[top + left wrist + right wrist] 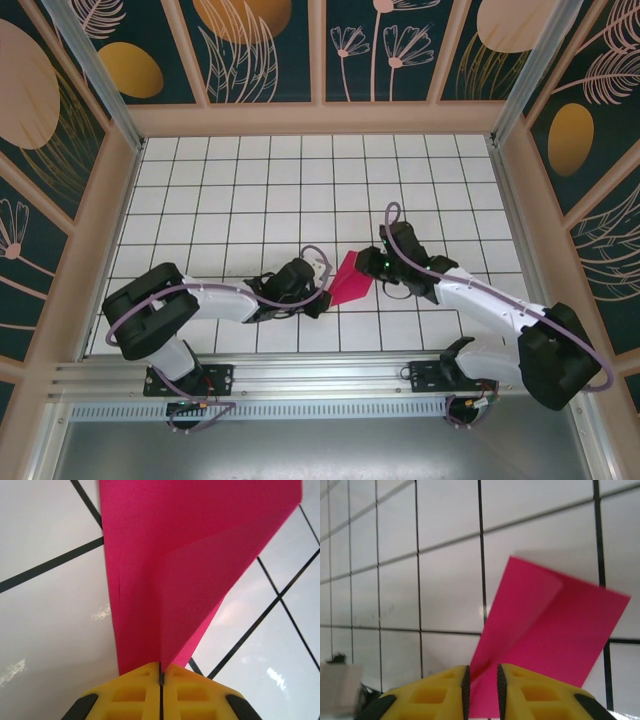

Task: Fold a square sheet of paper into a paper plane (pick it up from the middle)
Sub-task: Fourth fold the wing at the center of the table.

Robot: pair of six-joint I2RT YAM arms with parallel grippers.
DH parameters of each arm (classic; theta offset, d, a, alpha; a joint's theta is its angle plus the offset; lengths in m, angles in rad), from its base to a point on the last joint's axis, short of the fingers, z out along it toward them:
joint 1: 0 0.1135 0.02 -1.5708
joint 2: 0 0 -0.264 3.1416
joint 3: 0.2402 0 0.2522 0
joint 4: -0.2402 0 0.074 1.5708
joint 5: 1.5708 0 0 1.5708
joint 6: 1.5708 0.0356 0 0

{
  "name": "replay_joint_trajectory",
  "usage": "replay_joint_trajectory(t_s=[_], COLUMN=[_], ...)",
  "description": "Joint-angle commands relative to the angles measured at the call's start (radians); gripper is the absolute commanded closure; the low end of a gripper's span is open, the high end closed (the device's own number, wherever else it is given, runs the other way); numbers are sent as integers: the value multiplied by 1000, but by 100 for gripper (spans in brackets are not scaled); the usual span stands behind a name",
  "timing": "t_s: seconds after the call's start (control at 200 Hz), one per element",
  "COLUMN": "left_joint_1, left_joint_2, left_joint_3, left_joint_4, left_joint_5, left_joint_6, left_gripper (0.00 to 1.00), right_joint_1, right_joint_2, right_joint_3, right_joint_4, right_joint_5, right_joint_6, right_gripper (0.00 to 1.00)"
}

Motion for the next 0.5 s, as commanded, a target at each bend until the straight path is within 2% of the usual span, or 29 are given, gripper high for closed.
replay_joint_trajectory(t_s=[0.0, 0.16, 0.495], left_joint_1=[16, 25, 27], left_joint_2=[17, 32, 48], left_joint_3=[8, 6, 18], left_joint_4=[66, 85, 80], left_joint_5=[63, 94, 104], left_joint_6=[-33, -46, -28], left_gripper=[92, 92, 91], right_joint_1=[28, 31, 43], right_joint_2=[-4, -7, 127], right_joint_3=[-28, -54, -49], right_joint_4=[94, 152, 244], right_joint_5=[-69, -166, -190], right_joint_6=[12, 8, 31], right_gripper=[85, 85, 85])
